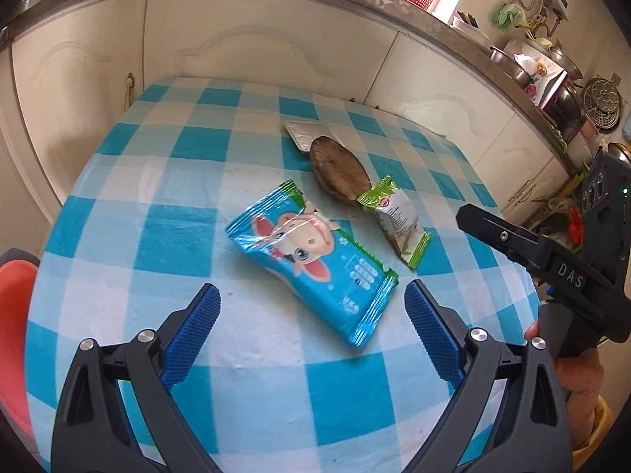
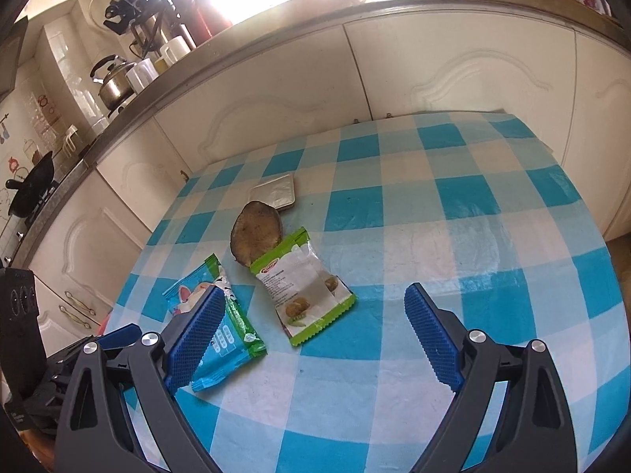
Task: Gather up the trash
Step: 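Return both open tools over the table toward the blue cartoon wrapper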
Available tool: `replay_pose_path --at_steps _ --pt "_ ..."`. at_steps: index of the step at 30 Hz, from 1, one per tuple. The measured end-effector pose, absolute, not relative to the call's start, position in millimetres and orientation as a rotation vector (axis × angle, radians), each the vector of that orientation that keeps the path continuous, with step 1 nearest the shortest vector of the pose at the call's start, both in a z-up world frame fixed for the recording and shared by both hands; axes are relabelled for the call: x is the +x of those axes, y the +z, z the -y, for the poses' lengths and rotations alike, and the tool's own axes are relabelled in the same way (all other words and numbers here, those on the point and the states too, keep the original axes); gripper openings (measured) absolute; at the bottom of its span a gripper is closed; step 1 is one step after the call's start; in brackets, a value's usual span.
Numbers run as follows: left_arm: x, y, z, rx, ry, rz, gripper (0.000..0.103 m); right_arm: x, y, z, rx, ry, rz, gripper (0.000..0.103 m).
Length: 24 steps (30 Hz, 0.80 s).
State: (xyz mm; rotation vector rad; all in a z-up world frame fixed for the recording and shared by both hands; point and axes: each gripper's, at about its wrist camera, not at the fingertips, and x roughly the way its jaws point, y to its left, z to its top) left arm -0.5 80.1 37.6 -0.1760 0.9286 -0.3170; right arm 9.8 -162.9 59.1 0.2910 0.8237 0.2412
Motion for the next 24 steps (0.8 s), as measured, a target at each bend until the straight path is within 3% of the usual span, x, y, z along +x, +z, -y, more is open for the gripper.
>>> replay_pose_path --at_steps 24 --pt "45.1 11.4 -45.0 -0.016 -0.151 -0.930 0.095 33.7 52.3 163.2 0.259 0.257 -0.842 0.091"
